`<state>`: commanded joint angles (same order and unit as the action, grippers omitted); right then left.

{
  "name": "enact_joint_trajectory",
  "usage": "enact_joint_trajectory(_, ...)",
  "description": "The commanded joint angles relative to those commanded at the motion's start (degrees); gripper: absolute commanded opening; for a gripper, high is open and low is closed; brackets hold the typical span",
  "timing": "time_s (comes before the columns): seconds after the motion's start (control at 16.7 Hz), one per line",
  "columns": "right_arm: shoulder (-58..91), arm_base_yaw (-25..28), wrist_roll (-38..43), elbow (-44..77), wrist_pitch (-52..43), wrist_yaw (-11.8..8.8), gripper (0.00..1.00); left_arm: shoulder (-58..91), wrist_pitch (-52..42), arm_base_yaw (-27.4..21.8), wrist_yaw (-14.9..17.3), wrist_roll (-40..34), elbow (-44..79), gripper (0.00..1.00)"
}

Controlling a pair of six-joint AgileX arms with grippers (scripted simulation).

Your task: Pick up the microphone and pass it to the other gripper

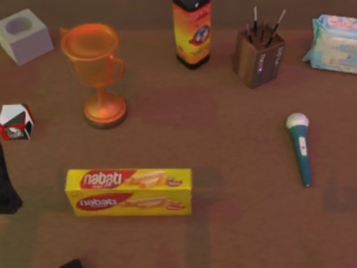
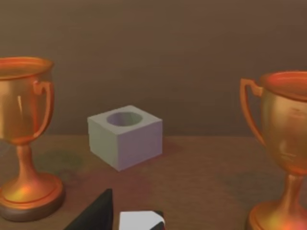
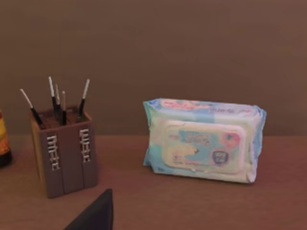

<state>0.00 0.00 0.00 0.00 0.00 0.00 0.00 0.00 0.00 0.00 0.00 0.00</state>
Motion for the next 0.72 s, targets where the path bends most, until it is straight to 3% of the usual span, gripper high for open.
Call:
enact_joint_trajectory(0.36,6.01,1.62,1.18,4.56,-3.83,-0.27,1.0,0.0,0.0,0.0,0.0,0.0,0.0,1.0)
enact_joint_trajectory(0.72,31.88,6.09,5.95,22.3,-16.56,0.09,1.0,0.0,0.0,0.0,0.0,0.0,0.0,1.0)
